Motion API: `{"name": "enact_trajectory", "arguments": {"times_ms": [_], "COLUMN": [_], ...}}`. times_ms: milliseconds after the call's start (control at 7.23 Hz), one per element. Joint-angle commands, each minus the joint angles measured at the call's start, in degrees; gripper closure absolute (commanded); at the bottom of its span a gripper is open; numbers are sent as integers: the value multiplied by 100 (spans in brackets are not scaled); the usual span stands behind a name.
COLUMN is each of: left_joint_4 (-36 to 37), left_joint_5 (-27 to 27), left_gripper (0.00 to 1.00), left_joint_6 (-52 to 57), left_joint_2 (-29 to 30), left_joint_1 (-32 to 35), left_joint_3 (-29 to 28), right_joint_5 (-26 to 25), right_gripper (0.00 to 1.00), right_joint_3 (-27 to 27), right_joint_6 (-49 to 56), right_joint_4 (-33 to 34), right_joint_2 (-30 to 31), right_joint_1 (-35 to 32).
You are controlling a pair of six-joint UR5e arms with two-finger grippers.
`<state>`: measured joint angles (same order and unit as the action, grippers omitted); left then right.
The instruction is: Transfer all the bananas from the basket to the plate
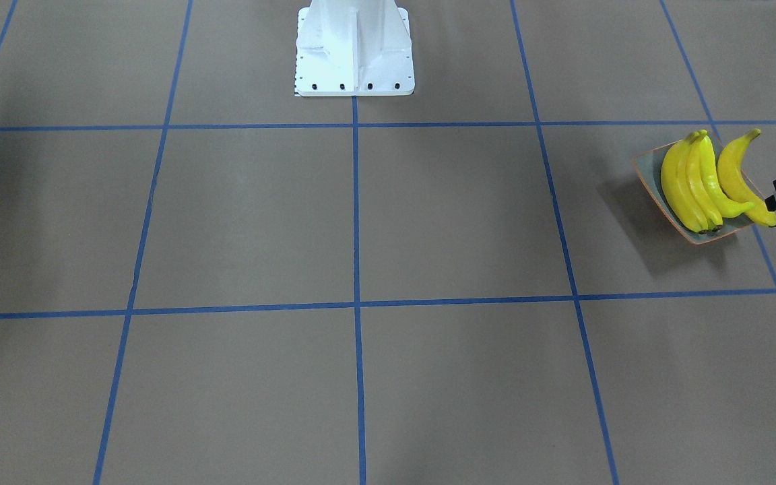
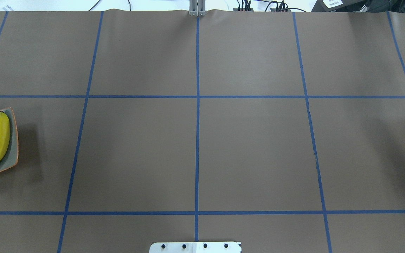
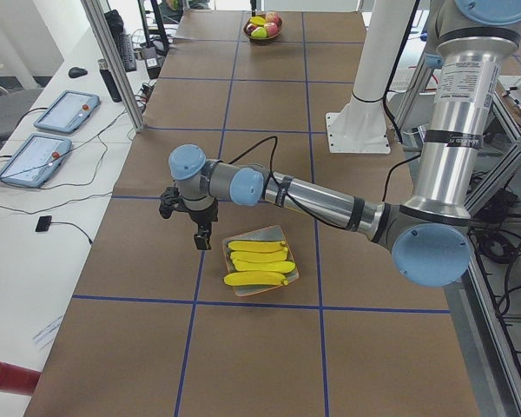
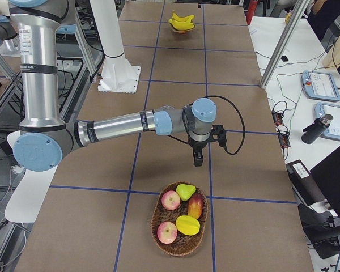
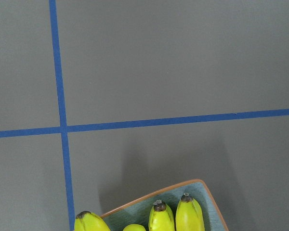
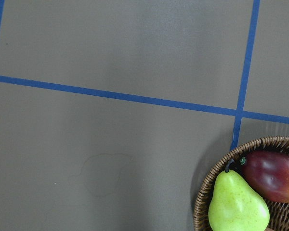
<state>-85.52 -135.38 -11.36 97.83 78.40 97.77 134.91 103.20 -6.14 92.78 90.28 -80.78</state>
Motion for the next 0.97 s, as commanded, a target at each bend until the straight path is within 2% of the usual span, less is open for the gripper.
{"name": "enact_trajectory", "arguments": {"times_ms": [0, 830], "left_joint_4": [-9, -333], "left_joint_5": [-6, 2], "left_gripper": [0, 0], "left_joint_6": [2, 2], "left_joint_2": [8, 8], "left_joint_1": [-9, -9], "left_joint_3": [31, 128], "right_joint_5": [-35, -26], "right_gripper": [0, 0], "right_joint_3": [-1, -1], "right_joint_6": [-18, -27], "right_joint_4": [-32, -50], "right_joint_2": [7, 7], "right_joint_1": [1, 1]}}
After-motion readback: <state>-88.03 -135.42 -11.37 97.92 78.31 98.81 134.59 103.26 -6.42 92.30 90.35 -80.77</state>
